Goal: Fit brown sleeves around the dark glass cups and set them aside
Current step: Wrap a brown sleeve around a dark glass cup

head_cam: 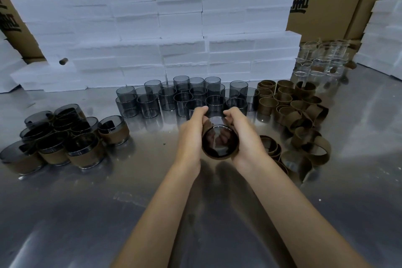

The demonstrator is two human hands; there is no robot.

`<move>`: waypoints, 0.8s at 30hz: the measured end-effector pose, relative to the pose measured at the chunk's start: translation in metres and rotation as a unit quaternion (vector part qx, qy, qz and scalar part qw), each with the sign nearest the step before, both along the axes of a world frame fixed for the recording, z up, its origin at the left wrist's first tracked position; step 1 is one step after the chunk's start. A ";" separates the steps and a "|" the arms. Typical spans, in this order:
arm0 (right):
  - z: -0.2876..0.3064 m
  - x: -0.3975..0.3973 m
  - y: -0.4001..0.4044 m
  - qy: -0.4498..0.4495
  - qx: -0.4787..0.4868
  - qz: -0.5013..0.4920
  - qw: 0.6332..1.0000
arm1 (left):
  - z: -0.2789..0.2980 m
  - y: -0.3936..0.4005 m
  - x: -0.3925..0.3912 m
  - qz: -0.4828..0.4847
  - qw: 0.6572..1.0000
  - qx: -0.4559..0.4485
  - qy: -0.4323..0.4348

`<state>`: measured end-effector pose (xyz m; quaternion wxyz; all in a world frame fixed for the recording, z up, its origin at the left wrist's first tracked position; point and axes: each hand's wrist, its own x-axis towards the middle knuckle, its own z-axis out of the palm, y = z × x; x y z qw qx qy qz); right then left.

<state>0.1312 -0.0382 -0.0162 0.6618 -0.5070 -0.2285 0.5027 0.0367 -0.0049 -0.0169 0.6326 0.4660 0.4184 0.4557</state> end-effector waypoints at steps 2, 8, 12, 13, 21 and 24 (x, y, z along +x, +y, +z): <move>0.000 0.000 -0.001 -0.002 0.004 0.008 1.000 | 0.003 0.000 -0.003 -0.014 1.000 0.012 0.021; 0.006 -0.002 -0.001 -0.029 -0.011 0.019 0.999 | 0.002 0.002 -0.006 -0.032 0.999 0.004 0.042; 0.006 -0.001 -0.003 0.020 0.003 0.041 0.999 | 0.001 -0.004 0.003 0.014 1.000 0.006 0.002; 0.006 -0.001 -0.004 0.034 0.006 0.046 0.998 | 0.001 -0.005 0.004 0.017 1.000 0.013 -0.003; 0.005 0.001 -0.004 0.018 0.012 0.030 0.999 | -0.001 -0.008 0.006 0.018 0.998 0.048 -0.025; 0.007 0.002 -0.005 0.012 0.007 0.030 0.999 | -0.002 -0.009 0.007 0.015 0.999 0.044 -0.028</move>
